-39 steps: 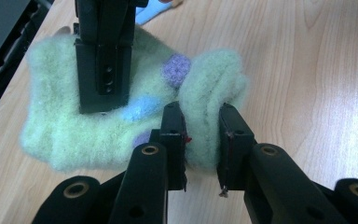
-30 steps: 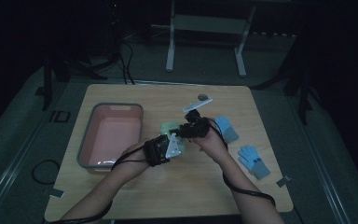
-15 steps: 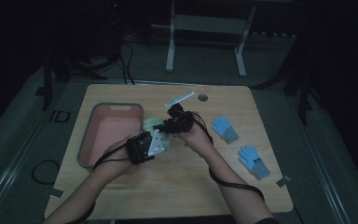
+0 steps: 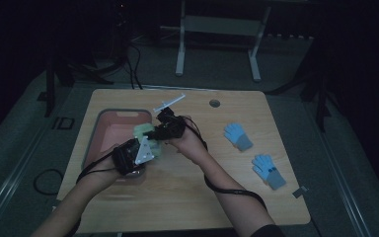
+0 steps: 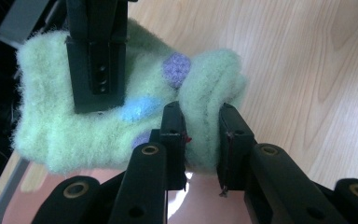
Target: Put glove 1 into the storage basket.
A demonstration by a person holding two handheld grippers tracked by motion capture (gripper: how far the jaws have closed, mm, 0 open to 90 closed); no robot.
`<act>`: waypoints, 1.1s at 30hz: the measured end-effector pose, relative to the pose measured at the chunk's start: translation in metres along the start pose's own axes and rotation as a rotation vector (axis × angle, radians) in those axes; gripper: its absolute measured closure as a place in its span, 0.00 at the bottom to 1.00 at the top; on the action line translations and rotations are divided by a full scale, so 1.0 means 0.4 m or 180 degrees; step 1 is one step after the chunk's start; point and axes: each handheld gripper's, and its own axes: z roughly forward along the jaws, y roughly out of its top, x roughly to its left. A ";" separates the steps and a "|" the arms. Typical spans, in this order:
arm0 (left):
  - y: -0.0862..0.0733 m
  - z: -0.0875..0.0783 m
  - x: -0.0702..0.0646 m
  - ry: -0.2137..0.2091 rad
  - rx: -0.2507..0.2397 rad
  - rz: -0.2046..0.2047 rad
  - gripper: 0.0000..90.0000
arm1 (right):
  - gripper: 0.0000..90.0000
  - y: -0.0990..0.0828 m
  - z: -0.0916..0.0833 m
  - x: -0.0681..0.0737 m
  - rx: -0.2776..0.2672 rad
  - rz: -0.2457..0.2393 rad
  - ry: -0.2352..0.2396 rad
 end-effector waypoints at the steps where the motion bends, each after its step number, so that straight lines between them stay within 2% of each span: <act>1: -0.009 -0.003 0.003 0.0000 0.0002 -0.0021 0.84 | 0.79 0.003 0.005 0.003 0.0002 -0.0005 0.0000; 14: -0.105 -0.040 0.030 0.0036 0.0159 -0.0109 0.84 | 0.79 0.053 0.107 0.047 0.0053 -0.0028 0.0125; 19: -0.145 -0.046 0.040 -0.0003 0.0169 -0.0169 0.84 | 0.79 0.070 0.149 0.067 0.0075 -0.0041 0.0154; 26: -0.173 -0.017 0.046 -0.0125 0.0181 -0.0176 0.84 | 0.79 0.060 0.188 0.065 0.0179 -0.0060 0.0058; 33: -0.179 0.024 0.053 -0.0207 0.0289 -0.0163 0.84 | 0.79 0.047 0.221 0.046 0.0294 -0.0076 -0.0028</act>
